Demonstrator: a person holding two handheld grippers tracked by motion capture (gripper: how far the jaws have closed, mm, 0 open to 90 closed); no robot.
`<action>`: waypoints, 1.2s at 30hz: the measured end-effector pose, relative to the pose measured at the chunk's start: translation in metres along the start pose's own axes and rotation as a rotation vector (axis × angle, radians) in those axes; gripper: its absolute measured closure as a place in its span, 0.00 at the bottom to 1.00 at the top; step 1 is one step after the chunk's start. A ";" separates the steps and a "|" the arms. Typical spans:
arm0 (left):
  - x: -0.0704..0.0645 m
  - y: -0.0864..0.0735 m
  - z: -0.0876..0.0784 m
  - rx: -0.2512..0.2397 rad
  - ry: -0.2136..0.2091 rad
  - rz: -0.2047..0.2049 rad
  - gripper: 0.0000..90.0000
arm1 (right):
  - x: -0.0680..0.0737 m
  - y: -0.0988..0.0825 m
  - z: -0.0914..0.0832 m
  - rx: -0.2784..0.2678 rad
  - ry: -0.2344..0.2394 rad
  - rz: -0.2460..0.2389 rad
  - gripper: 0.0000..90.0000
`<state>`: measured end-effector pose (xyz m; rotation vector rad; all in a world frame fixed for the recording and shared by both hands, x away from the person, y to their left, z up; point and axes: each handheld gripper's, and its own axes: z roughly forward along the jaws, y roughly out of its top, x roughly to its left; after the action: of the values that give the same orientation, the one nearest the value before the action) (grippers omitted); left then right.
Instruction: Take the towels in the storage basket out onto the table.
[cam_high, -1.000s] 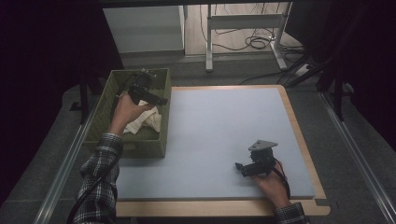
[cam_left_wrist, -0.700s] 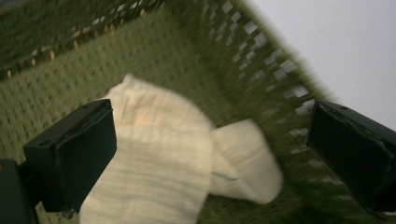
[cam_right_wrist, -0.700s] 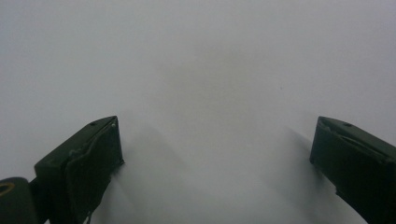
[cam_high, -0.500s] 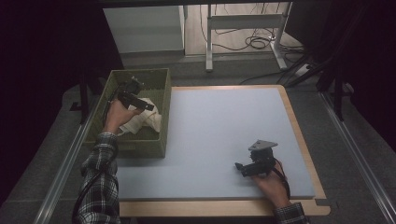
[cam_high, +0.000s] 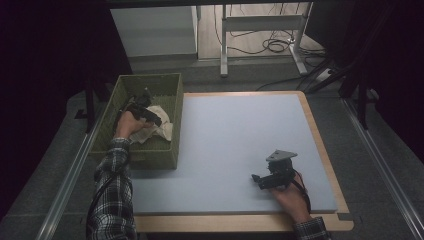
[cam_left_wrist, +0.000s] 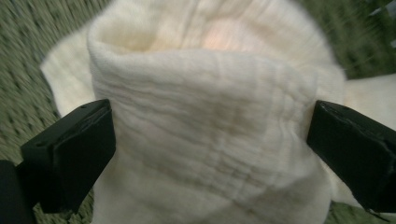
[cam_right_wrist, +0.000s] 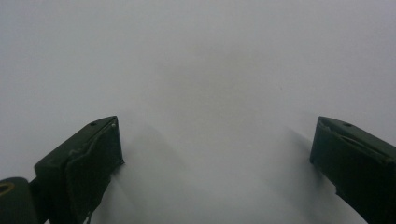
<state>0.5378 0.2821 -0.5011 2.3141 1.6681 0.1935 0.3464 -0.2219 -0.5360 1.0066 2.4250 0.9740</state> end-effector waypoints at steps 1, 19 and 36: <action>0.001 0.000 0.003 0.014 -0.009 -0.007 0.03 | 0.000 0.000 0.000 0.000 0.000 0.000 0.03; -0.003 0.003 0.003 0.078 -0.069 0.036 0.87 | 0.000 0.000 0.000 0.001 0.000 0.000 0.03; 0.013 -0.012 -0.070 -0.113 -0.135 0.007 0.89 | 0.000 0.000 0.000 0.001 0.000 -0.001 0.03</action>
<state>0.5122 0.3085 -0.4387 2.1992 1.5431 0.1274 0.3463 -0.2218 -0.5360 1.0058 2.4256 0.9727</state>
